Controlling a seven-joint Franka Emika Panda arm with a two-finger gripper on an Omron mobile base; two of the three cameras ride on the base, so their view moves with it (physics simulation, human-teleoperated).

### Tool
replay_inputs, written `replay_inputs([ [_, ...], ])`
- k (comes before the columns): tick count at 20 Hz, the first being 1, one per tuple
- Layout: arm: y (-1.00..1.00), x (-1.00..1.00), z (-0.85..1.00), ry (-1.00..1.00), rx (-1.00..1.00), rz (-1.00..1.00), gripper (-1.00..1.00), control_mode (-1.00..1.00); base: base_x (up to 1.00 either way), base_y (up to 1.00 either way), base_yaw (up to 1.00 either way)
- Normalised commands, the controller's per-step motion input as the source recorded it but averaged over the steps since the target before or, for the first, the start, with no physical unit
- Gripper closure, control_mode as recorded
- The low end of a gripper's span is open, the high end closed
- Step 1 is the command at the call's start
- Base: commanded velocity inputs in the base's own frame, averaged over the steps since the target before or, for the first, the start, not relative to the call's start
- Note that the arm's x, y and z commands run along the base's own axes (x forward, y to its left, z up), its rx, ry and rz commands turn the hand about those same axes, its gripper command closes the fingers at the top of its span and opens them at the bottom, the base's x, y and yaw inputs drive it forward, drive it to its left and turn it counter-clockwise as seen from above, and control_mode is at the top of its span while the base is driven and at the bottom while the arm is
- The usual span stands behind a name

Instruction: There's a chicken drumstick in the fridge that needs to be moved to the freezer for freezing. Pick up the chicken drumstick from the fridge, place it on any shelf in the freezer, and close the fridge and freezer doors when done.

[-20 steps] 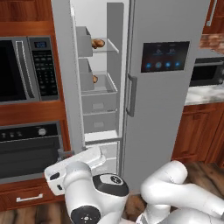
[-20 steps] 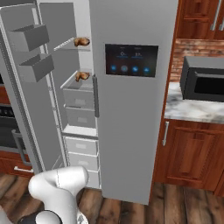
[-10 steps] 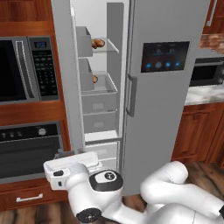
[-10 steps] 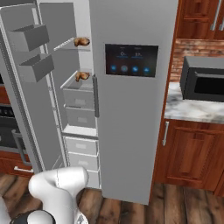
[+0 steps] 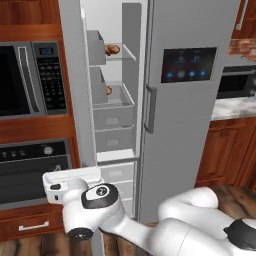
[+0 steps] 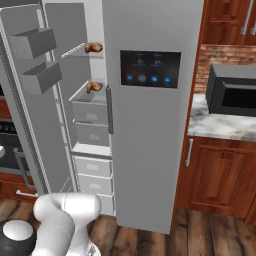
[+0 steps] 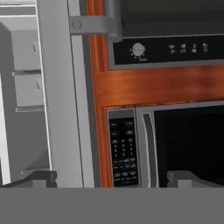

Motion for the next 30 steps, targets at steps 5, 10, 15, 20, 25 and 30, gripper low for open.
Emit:
replay_inputs([
  [5, 0.16, 0.47, -0.08, 0.00, -0.01, -0.06, -1.00, -1.00, 0.00, 0.00, 0.00],
  [10, 0.03, 0.60, -0.18, 0.00, -0.01, -0.04, -1.00, -1.00, 0.00, 0.00, 0.00],
  [15, 0.02, 0.56, -0.16, 0.00, -0.01, -0.05, -1.00, -1.00, 0.00, 0.00, 0.00],
  [20, 0.20, 0.31, -0.22, 0.00, -0.01, -0.03, -1.00, -1.00, 0.00, 0.00, 0.00],
  [25, 0.47, 0.00, -0.17, -0.03, 0.00, 0.00, -1.00, -1.00, 0.00, 0.00, 0.00],
  [30, 0.42, 0.38, -0.07, -0.02, 0.00, -0.03, -1.00, -1.00, 0.00, 0.00, 0.00],
])
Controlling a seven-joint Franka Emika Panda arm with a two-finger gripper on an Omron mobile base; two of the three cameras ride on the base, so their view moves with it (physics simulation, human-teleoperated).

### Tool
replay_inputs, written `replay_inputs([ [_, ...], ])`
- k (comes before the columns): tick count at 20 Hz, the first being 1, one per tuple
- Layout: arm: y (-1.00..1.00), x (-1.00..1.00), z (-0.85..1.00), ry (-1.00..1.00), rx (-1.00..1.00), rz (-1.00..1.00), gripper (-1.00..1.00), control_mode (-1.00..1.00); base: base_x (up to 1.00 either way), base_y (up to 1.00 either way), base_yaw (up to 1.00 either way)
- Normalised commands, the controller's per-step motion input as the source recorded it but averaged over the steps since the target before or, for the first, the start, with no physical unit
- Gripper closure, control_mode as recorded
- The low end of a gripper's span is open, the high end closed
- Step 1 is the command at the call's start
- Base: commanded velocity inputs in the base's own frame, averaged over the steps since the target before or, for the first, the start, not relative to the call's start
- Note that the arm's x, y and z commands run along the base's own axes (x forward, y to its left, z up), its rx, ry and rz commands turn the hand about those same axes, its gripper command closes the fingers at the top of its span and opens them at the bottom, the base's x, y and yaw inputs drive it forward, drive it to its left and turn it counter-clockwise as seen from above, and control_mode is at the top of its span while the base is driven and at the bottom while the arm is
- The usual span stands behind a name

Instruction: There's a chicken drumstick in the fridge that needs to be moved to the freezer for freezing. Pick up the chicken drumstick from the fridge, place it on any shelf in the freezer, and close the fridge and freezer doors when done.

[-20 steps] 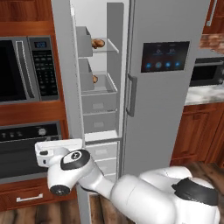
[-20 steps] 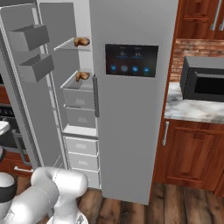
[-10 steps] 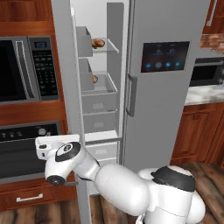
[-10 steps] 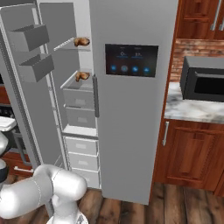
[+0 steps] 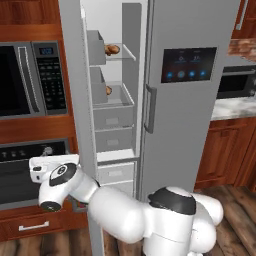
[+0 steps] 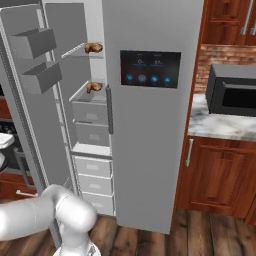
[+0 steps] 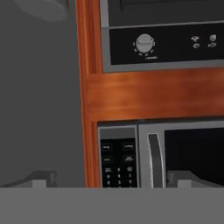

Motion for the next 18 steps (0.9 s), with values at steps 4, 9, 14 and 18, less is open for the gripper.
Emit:
replay_inputs([
  [4, 0.19, 0.59, 0.00, 0.00, -0.02, -0.09, -1.00, -1.00, 0.00, 0.00, 0.00],
  [9, 0.00, 0.65, -0.13, 0.01, -0.01, -0.08, -1.00, -1.00, 0.00, 0.00, 0.00],
  [14, -0.05, 0.58, -0.11, 0.01, 0.00, -0.02, -1.00, -1.00, 0.00, 0.00, 0.00],
  [18, -0.45, 0.16, 0.00, 0.00, 0.00, -0.02, -1.00, -1.00, 0.00, 0.00, 0.00],
])
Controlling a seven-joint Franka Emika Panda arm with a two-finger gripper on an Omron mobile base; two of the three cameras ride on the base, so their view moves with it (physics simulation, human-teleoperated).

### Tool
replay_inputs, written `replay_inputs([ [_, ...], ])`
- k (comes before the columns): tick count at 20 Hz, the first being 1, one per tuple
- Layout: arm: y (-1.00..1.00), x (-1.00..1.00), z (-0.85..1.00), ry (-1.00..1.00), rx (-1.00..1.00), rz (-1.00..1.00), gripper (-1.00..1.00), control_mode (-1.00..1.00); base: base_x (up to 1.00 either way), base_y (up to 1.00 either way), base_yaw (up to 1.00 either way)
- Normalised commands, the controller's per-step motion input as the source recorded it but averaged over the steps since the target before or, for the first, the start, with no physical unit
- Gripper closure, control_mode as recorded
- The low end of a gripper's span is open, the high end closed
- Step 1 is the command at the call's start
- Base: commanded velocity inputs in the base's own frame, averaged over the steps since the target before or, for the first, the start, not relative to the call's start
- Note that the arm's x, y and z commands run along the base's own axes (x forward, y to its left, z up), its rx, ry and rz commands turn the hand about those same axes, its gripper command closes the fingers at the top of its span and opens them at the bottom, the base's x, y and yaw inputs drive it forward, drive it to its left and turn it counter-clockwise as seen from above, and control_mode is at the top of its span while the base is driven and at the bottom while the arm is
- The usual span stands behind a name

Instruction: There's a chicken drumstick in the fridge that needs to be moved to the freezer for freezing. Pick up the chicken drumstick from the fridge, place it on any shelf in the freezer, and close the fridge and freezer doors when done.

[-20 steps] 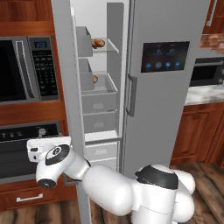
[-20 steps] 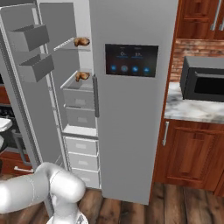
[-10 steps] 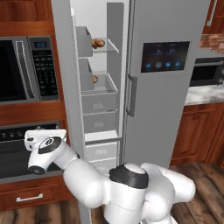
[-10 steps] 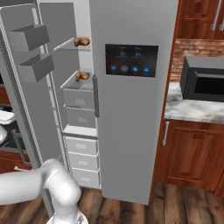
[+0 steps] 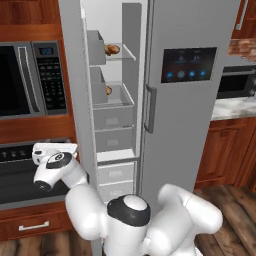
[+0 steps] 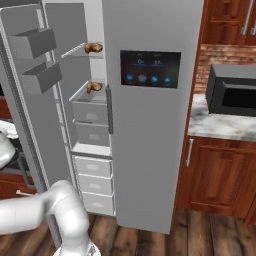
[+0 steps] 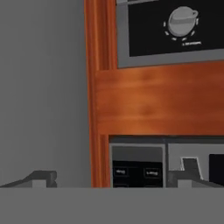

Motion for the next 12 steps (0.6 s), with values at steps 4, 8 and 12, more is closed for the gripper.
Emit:
replay_inputs([
  [4, -0.66, 0.00, 0.00, -0.06, 0.01, -0.07, -1.00, -1.00, 0.00, 0.00, 0.00],
  [8, -0.73, 0.08, 0.01, -0.12, 0.06, -0.07, -1.00, -1.00, 0.00, 0.00, 0.00],
  [12, -0.81, 0.38, 0.07, -0.13, 0.13, -0.04, -1.00, -1.00, 0.00, 0.00, 0.00],
])
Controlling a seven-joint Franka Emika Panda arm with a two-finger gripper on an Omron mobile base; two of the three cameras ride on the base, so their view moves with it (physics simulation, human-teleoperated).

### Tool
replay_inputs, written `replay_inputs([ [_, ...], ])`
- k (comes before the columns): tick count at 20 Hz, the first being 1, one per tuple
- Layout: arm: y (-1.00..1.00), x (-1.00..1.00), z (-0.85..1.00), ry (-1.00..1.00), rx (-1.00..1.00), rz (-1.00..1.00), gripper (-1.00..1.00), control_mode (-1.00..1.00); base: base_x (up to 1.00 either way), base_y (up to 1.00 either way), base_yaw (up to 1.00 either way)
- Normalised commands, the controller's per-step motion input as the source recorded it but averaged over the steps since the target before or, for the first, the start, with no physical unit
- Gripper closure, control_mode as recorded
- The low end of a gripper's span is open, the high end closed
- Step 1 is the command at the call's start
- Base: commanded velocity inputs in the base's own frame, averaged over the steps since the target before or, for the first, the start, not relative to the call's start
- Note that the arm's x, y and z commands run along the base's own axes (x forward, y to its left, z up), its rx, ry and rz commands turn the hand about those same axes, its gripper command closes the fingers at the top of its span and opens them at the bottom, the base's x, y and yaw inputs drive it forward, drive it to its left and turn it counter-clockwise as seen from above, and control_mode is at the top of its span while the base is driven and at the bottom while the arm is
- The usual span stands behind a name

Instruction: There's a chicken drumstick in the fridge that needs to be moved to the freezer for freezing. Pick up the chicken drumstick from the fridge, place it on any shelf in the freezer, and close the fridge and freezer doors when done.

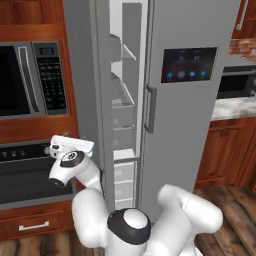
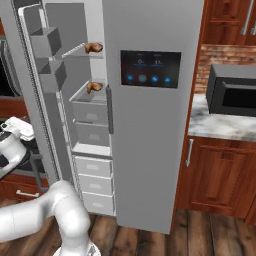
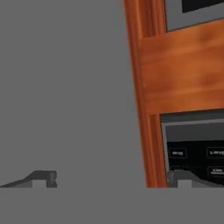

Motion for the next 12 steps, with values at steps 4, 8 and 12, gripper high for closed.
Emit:
replay_inputs([
  [4, -0.91, 0.38, 0.12, -0.07, 0.14, -0.03, -1.00, -1.00, 0.00, 0.00, 0.00],
  [8, -0.87, 0.39, 0.01, -0.04, 0.11, -0.04, -1.00, -1.00, 0.00, 0.00, 0.00],
  [12, -0.82, 0.47, 0.00, -0.02, 0.09, -0.04, -1.00, -1.00, 0.00, 0.00, 0.00],
])
